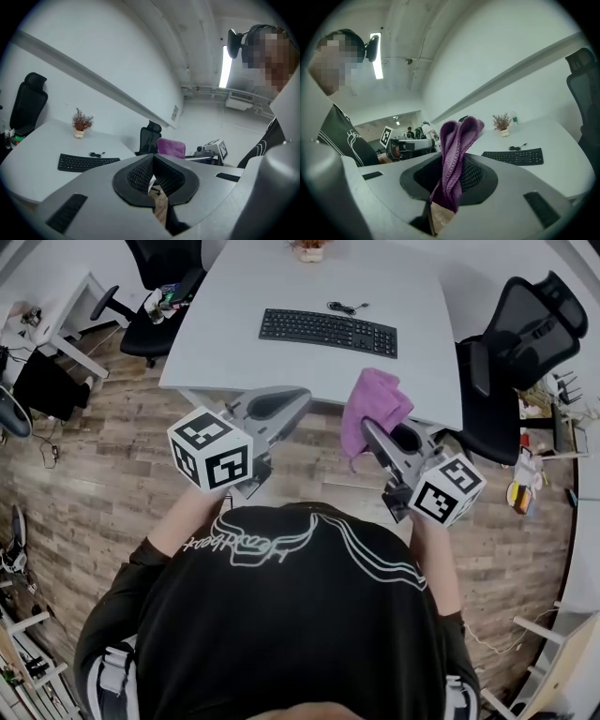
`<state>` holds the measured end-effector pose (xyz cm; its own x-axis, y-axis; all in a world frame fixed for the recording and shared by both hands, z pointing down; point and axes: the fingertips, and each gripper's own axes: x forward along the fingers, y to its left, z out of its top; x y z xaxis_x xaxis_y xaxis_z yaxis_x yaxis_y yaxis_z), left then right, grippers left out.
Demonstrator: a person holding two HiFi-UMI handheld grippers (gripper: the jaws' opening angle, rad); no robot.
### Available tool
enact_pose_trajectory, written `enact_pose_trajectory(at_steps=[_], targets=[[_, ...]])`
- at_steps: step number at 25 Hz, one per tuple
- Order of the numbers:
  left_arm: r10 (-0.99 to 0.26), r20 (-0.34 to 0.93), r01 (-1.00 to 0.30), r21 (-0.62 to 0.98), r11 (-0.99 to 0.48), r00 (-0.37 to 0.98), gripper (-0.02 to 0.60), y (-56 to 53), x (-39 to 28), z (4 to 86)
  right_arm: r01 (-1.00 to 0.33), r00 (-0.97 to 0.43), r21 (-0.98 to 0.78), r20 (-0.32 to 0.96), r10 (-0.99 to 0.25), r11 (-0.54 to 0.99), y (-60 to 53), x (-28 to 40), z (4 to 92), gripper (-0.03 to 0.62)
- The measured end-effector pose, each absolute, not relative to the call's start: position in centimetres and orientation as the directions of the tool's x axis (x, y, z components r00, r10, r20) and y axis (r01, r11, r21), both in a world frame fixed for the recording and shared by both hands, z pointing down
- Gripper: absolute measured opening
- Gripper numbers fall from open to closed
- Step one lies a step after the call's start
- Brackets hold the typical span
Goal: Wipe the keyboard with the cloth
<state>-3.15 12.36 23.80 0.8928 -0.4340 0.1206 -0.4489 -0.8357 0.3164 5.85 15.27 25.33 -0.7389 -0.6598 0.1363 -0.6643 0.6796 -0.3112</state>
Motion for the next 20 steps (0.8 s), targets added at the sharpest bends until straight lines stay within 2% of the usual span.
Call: enact_pose_trajectory(at_steps=[20], targets=[[-0.439,0.136,-0.459,0.304,-0.835,0.888,0.006,16.6,-1.8,24.6,-0.659,-0.746,-0.281,0.131,-0.653,0.697,19.2,6.5,26.1,0.064]])
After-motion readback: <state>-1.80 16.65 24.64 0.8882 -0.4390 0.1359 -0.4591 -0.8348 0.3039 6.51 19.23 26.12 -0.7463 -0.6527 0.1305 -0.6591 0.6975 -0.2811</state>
